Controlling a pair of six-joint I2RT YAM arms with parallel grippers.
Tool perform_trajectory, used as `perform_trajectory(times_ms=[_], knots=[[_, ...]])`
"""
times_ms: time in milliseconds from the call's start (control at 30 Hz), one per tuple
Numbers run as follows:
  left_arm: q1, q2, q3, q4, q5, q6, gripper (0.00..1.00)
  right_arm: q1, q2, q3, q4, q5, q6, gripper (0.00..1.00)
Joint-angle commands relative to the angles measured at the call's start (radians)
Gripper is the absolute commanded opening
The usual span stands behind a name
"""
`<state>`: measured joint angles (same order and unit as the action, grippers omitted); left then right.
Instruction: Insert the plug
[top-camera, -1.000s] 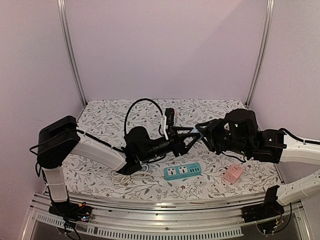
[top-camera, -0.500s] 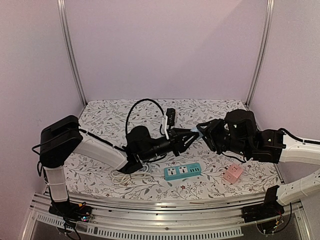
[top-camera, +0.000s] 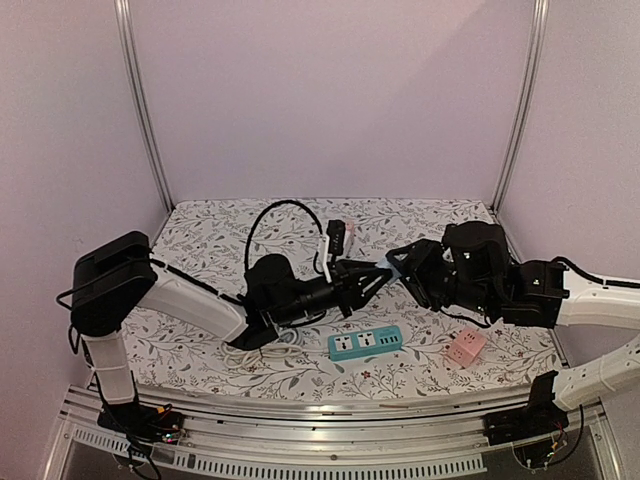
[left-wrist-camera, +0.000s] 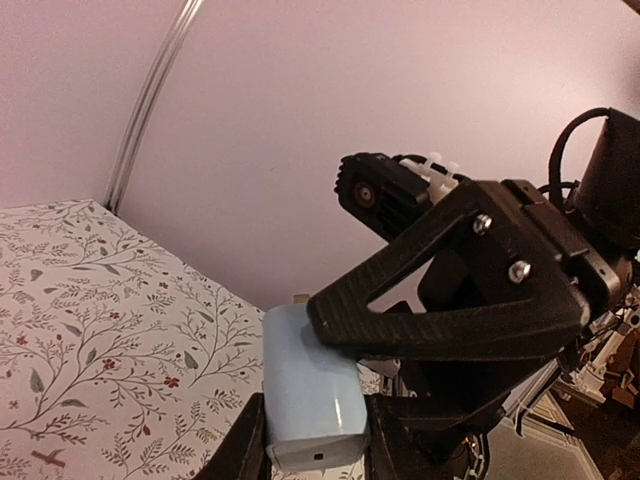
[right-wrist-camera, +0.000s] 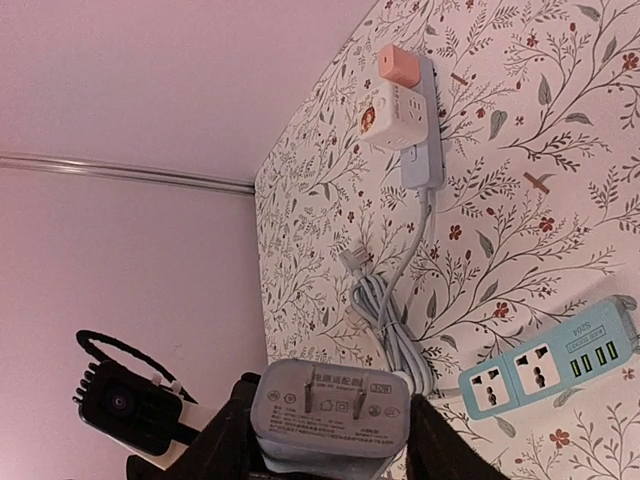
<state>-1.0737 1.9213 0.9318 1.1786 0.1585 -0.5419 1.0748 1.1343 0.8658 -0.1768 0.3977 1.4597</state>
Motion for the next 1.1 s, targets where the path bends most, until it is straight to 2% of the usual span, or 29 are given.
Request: perform_trajectory(times_ms=[0,100,133,267,367,533,667,867,1067], knots=[[0.023,-0.096,-0.072,-0.101,0.011,0.038,0.00,0.019,-0.009,0.041,0.001,-0.005,-0.118,0.75],[0.037,-0.167,-0.125,-0.137,0.012,0.049,0.00,0.020,-0.015,0.055,-0.048,0.018,-0.165,0.97],[0.043,-0.192,-0.141,-0.154,0.013,0.052,0.00,0.019,-0.017,0.059,-0.066,0.024,-0.182,0.99],[0.056,-0.310,-0.191,-0.286,0.013,0.108,0.00,0.019,-0.030,0.070,-0.134,0.055,-0.249,0.99],[0.057,-0.411,-0.202,-0.460,-0.005,0.174,0.00,0.018,-0.034,0.088,-0.196,0.089,-0.332,0.99],[0.057,-0.579,-0.190,-0.788,-0.115,0.244,0.00,0.019,-0.078,0.084,-0.272,0.151,-0.473,0.99],[0.055,-0.658,-0.158,-1.001,-0.169,0.280,0.00,0.019,-0.090,0.106,-0.383,0.208,-0.518,0.99],[0.055,-0.746,-0.135,-1.163,-0.282,0.299,0.00,0.018,-0.084,0.091,-0.426,0.268,-0.564,0.99],[0.052,-0.746,-0.081,-1.311,-0.306,0.316,0.00,0.018,-0.014,0.121,-0.450,0.265,-0.664,0.99]])
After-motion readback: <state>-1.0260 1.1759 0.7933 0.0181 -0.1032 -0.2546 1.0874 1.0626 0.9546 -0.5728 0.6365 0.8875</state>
